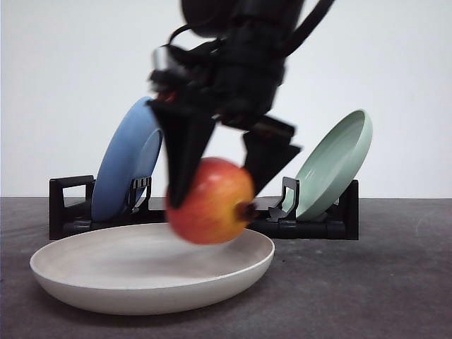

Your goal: Place pomegranate in white plate

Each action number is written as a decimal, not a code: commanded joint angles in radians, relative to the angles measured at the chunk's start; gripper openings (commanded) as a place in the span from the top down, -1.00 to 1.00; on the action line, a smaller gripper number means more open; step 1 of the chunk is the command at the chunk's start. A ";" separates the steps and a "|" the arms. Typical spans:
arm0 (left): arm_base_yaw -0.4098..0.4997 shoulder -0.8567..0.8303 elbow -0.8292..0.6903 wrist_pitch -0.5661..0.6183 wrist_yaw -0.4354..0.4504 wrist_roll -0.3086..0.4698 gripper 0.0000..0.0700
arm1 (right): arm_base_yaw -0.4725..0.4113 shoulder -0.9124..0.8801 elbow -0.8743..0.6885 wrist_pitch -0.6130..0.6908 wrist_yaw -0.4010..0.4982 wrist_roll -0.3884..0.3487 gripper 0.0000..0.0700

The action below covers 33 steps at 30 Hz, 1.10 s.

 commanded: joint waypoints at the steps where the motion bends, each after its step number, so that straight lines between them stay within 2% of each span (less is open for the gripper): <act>1: -0.001 0.005 0.008 0.012 -0.003 0.011 -0.11 | 0.023 0.033 0.026 0.022 -0.002 -0.011 -0.31; 10: -0.001 0.005 0.008 0.011 -0.003 0.011 -0.11 | 0.067 0.093 0.026 0.077 0.006 -0.007 -0.32; 15: -0.001 0.005 0.008 0.011 -0.003 0.010 -0.11 | 0.079 0.097 0.026 0.085 0.008 -0.004 -0.65; 19: -0.001 0.005 0.008 0.011 -0.003 0.010 -0.11 | 0.082 0.085 0.030 0.087 0.006 -0.005 -0.80; 25: -0.001 0.005 0.008 0.010 -0.003 0.006 -0.11 | 0.082 0.026 0.019 0.099 0.013 -0.023 -0.81; 29: -0.001 0.005 0.008 0.007 -0.003 0.002 -0.11 | 0.077 -0.076 -0.095 0.234 0.024 -0.055 -0.77; 33: -0.001 0.005 0.008 0.007 -0.003 0.002 -0.11 | 0.062 -0.228 -0.265 0.391 0.014 -0.056 -0.76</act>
